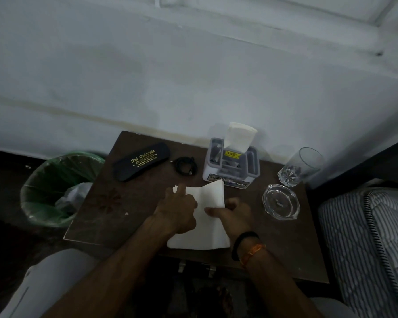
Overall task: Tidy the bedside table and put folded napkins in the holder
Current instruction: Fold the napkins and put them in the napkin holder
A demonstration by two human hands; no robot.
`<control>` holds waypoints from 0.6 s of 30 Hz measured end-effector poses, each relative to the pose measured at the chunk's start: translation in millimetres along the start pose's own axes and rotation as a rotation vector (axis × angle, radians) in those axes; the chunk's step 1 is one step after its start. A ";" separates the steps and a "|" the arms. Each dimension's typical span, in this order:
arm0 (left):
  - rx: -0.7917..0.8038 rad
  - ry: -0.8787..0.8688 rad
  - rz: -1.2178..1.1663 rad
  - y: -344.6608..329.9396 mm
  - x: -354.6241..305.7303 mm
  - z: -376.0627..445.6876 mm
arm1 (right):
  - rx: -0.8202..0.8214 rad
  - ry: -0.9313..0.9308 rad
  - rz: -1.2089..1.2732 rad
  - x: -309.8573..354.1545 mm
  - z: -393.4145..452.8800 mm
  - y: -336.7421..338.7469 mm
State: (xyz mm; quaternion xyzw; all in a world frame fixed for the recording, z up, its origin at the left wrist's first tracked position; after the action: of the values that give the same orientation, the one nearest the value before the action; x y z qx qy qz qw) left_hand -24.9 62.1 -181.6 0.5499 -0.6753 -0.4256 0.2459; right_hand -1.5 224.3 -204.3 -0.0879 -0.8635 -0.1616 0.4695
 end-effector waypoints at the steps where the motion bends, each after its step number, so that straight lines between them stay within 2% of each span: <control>1: 0.014 0.000 -0.022 -0.1 0.6 0.5 | -0.004 -0.029 0.072 -2.1 -1.1 -0.5; 4: 0.031 0.002 -0.069 2.1 2.1 2.7 | 0.050 -0.121 0.241 -6.9 -4.8 -6.3; 7: 0.004 -0.016 -0.131 8.7 4.0 2.7 | 0.169 -0.162 0.211 -3.0 -9.5 -15.7; 9: -0.087 -0.002 -0.219 18.5 11.4 3.6 | 0.203 -0.158 0.192 2.0 -10.0 -16.5; 12: -0.240 0.133 -0.518 30.5 39.8 0.2 | 0.238 -0.135 0.262 14.6 -12.1 -9.5; 14: -0.183 0.152 -0.839 24.0 47.3 0.2 | 0.296 -0.099 0.379 26.6 -16.4 -3.8; 16: -0.121 0.078 -1.109 23.1 41.6 0.3 | 0.390 -0.050 0.486 39.4 -23.4 -0.2; 18: -0.081 -0.050 -1.235 32.4 26.2 -4.0 | 0.426 0.000 0.532 48.9 -28.5 6.4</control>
State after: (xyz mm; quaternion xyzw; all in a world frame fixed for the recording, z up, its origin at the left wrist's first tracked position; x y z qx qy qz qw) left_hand -46.2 36.9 -155.7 0.8194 -0.2211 -0.5272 -0.0411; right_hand -3.8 220.0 -147.6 -0.2099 -0.8248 0.1503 0.5031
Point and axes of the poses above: each hand's wrist, its own z-axis towards the middle knuckle, its own y-axis out of the back of the hand, x = y × z, the point moved 10 cm from there along z, towards the middle knuckle, and after that the axes turned 14 degrees about z, right-handed, at the moved point
